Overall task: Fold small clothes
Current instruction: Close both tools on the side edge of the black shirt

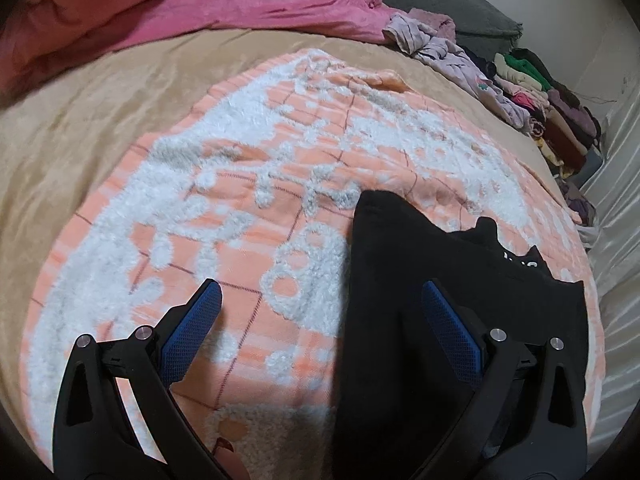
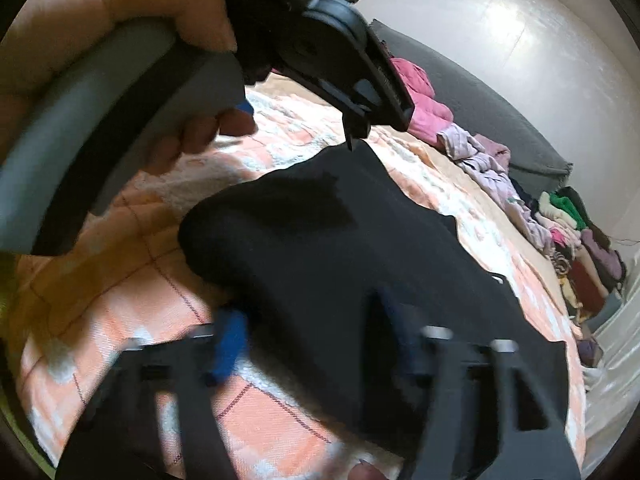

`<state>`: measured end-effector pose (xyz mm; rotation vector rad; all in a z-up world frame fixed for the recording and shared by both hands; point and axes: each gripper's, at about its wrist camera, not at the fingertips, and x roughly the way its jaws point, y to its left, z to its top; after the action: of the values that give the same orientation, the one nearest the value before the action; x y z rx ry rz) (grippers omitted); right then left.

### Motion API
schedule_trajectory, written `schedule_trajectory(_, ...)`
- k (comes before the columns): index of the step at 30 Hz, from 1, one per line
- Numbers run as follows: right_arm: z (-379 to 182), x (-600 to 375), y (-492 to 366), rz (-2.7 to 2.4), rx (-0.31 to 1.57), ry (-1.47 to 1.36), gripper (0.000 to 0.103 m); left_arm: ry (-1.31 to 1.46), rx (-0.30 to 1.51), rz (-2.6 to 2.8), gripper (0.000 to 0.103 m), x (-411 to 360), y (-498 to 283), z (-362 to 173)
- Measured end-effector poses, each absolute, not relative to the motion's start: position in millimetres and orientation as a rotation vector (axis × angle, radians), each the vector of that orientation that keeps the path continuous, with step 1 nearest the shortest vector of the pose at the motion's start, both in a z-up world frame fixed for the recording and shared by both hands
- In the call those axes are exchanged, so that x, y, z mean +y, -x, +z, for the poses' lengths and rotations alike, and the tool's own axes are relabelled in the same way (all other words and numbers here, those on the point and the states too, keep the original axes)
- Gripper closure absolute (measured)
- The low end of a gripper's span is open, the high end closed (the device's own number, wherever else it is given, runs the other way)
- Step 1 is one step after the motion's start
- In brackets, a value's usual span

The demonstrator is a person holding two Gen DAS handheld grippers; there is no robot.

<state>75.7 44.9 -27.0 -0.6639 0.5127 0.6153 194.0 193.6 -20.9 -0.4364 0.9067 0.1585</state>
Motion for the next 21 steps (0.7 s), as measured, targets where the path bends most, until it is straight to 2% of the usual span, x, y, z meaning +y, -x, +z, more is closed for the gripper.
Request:
schedule_trajectory(2, -21.4, 39.6, -78.1, 0.632, 0.516, 0.616, 0.087, 0.449, 0.908, 0.147, 0.010, 195.2, -193.4, -23.6)
schedule_trajectory(3, -17.6, 35.4, -80.5, 0.651, 0.524, 0.578, 0.090, 0.458, 0.911, 0.139, 0.010, 196.1, -193.4, -25.5)
schedule_trajectory(12, 7.7, -6.7, -98.2, 0.739, 0.563, 0.288, 0.094, 0.562, 0.922, 0.024, 0.010, 187.7, -198.0, -30.5)
schedule_trajectory(18, 15.6, -13.7, -93.2, 0.738, 0.532, 0.266, 0.095, 0.597, 0.947, -0.071, 0.031, 170.6, -202.1, -32.8)
schedule_trajectory(21, 15.9, -15.1, -92.7, 0.737, 0.527, 0.267, 0.095, 0.585, 0.969, -0.082, 0.046, 162.4, -205.7, -35.8)
